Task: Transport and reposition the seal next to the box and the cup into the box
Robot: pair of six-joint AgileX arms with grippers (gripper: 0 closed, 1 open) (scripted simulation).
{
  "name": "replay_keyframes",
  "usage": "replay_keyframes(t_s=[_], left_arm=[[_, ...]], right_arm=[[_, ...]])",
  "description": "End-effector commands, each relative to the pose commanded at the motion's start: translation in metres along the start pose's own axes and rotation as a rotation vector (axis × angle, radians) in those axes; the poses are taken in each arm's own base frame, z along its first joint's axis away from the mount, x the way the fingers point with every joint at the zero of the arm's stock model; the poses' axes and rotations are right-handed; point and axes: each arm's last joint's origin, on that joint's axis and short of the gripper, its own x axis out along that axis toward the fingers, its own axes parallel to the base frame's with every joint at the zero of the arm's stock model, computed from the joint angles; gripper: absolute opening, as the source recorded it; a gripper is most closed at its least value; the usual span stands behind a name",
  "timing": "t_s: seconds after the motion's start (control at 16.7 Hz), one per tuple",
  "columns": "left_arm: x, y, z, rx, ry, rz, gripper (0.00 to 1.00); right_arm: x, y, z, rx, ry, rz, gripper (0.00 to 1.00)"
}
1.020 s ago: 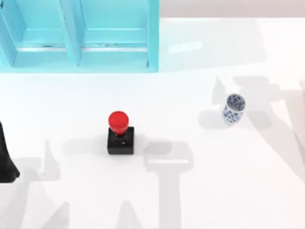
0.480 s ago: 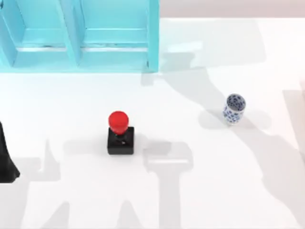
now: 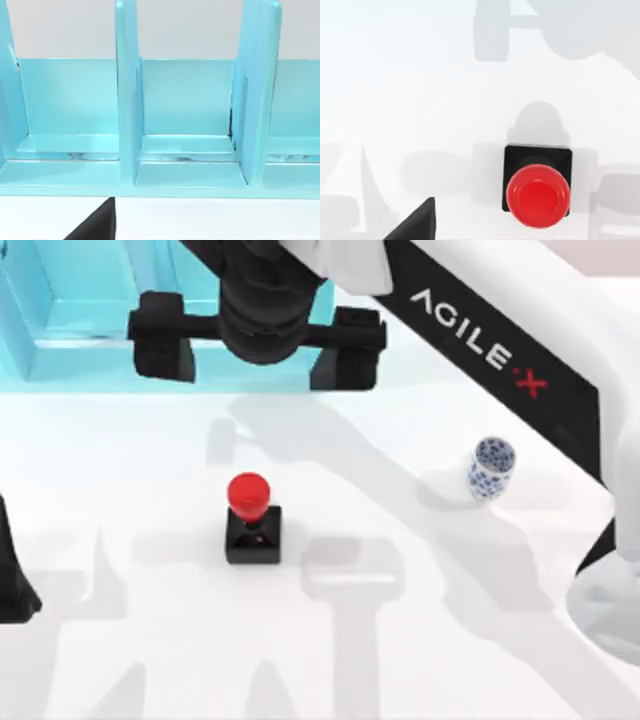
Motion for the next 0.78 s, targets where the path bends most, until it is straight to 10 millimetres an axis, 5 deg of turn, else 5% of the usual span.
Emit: replay_keyframes(t_s=[0.42,0.78], left_arm=[[0.0,0.0,0.0,0.0,0.0,0.0,1.0],[0.0,0.0,0.0,0.0,0.0,0.0,1.0]], right_arm=[[0.071,0.018,-0.029,0.008,0.174,-0.134,1.0],[0.078,0.019,-0.033,0.01,0.192,-0.149,1.0]])
